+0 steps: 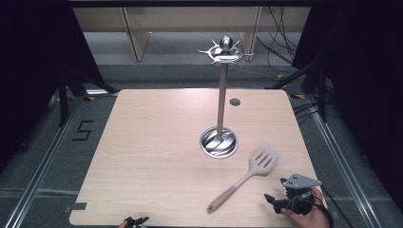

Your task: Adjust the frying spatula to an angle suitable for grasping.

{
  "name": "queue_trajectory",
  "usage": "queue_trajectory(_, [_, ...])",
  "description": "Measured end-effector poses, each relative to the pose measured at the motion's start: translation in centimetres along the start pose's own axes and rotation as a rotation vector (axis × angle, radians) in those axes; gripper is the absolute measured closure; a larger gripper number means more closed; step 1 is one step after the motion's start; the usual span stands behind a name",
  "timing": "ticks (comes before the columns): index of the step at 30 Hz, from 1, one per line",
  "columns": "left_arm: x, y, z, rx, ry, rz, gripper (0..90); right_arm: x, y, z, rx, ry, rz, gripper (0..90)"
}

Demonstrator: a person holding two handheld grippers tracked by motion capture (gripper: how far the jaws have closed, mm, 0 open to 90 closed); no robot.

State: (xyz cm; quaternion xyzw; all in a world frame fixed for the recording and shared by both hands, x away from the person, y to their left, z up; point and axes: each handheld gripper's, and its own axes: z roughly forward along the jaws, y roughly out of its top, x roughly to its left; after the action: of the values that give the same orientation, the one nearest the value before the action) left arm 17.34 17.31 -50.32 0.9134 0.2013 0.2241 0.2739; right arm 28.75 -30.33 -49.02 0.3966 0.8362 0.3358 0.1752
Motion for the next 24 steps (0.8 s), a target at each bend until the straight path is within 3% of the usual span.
queue_trajectory(5, [0.0,-0.01,0.04,0.0,-0.002,-0.001,19.1,0.1,0.02,-0.04,0.006,0.003,0.006,19.3])
queue_trajectory(8, [0.01,-0.01,0.03,0.0,-0.001,0.0,19.1,-0.08,0.09,-0.08,0.007,0.0,-0.016,19.6])
queue_trajectory(9, [0.0,0.0,0.02,-0.001,-0.001,0.0,19.1,0.39,0.03,-0.18,0.027,0.009,0.031,19.7])
queue_trajectory(11, [-0.01,0.0,0.02,0.0,-0.003,0.0,19.1,0.17,0.11,-0.16,0.021,0.011,0.011,19.7])
queue_trajectory(12, [-0.01,0.0,0.03,0.0,-0.002,0.001,19.1,-0.11,0.19,-0.08,0.01,0.006,-0.031,19.9])
queue_trajectory(14, [0.0,-0.01,0.04,0.001,-0.003,0.0,19.1,-0.14,0.23,0.07,0.007,0.019,-0.044,19.9])
queue_trajectory(17, [0.0,-0.01,0.03,0.0,-0.002,0.001,19.1,-0.14,0.25,0.09,0.004,0.02,-0.057,19.9])
queue_trajectory(18, [0.0,-0.01,0.03,0.0,-0.002,0.0,19.1,0.07,0.33,0.03,0.008,0.028,-0.027,19.9])
queue_trajectory(24, [-0.03,0.01,0.03,0.005,-0.002,0.005,19.1,0.24,0.46,0.12,0.012,0.016,-0.047,20.3])
